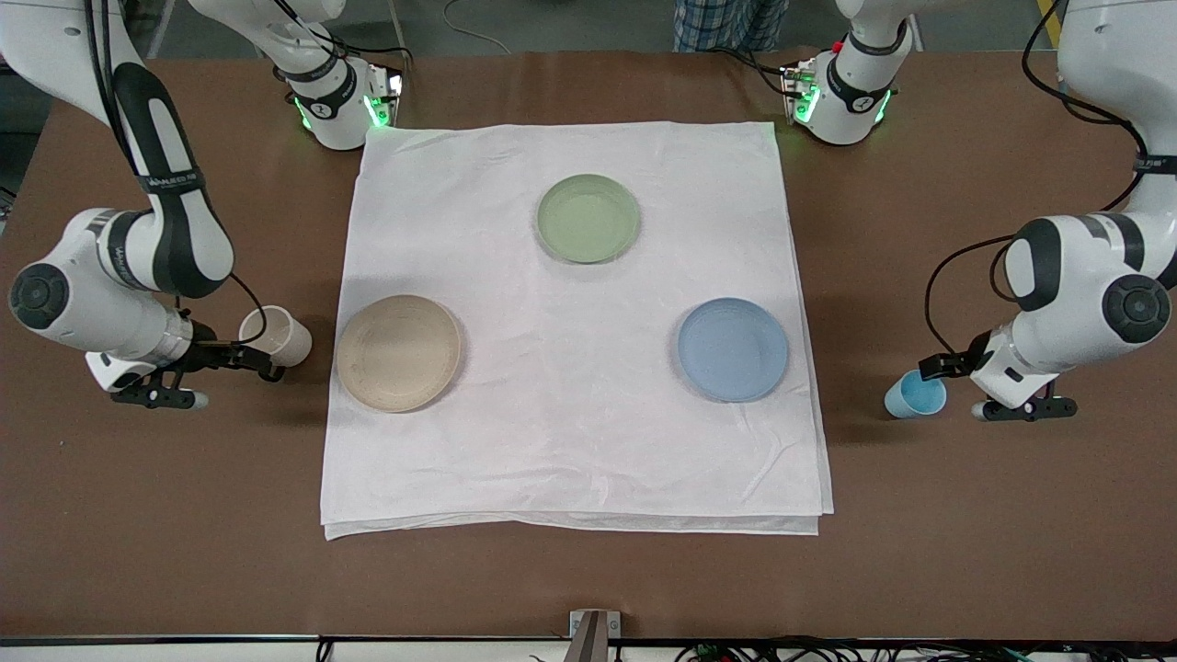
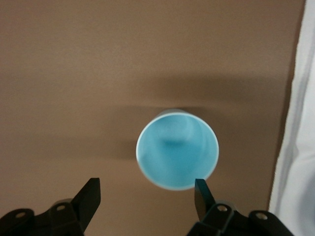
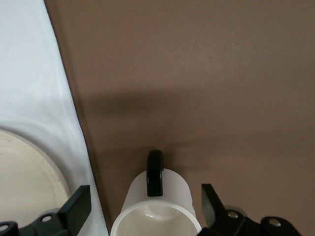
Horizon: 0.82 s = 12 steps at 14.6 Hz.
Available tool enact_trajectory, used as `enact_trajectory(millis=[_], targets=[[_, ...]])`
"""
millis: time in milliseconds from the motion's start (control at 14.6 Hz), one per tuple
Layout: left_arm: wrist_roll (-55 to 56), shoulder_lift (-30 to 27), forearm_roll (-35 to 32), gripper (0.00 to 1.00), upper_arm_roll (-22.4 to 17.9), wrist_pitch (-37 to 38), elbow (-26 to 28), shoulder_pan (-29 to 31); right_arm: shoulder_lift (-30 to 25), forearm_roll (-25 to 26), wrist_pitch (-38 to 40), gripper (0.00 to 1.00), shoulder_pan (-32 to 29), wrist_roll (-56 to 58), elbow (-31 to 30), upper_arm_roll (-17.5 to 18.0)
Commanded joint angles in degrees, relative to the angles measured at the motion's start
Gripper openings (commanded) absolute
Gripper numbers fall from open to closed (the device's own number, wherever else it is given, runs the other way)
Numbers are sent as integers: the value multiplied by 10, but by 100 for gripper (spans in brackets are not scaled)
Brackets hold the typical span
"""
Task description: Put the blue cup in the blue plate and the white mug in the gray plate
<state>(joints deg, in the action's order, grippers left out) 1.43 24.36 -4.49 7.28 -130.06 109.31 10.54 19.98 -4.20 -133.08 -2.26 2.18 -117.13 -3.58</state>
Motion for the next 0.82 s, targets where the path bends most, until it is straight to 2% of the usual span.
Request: enact_trajectory(millis=[0, 68, 137, 205, 274, 342, 411, 548, 685, 753], targets=[[-1, 34, -10, 73, 2, -37, -7, 8, 15, -10, -44, 93, -8, -1, -34, 4], [1, 42, -10, 67, 3, -47, -7, 6, 16, -10, -45, 84, -8, -1, -37, 4], [1, 45, -10, 58, 3, -51, -7, 5, 16, -10, -39, 67, -10, -1, -38, 4], [2, 46, -10, 46, 3, -51, -8, 5, 16, -10, -37, 50, -11, 2, -37, 4], [1, 45, -10, 28, 3, -51, -8, 5, 16, -10, -30, 29, -13, 4, -36, 5], [2, 40, -10, 15, 4, -48, -7, 5, 16, -10, -24, 12, -13, 2, -32, 4], [3, 31, -10, 8, 6, -40, -6, 2, 13, -11, -17, 2, -12, 1, -28, 5], [7, 0, -10, 1, 12, -7, -6, -2, 9, -11, 27, 0, -10, -2, -1, 5], [53, -33, -10, 1, 46, 39, -6, -6, -2, -14, 111, 0, -2, -34, 42, 11], [89, -46, -10, 1, 68, 65, -6, -6, -16, -15, 120, 0, 6, -62, 42, 23]])
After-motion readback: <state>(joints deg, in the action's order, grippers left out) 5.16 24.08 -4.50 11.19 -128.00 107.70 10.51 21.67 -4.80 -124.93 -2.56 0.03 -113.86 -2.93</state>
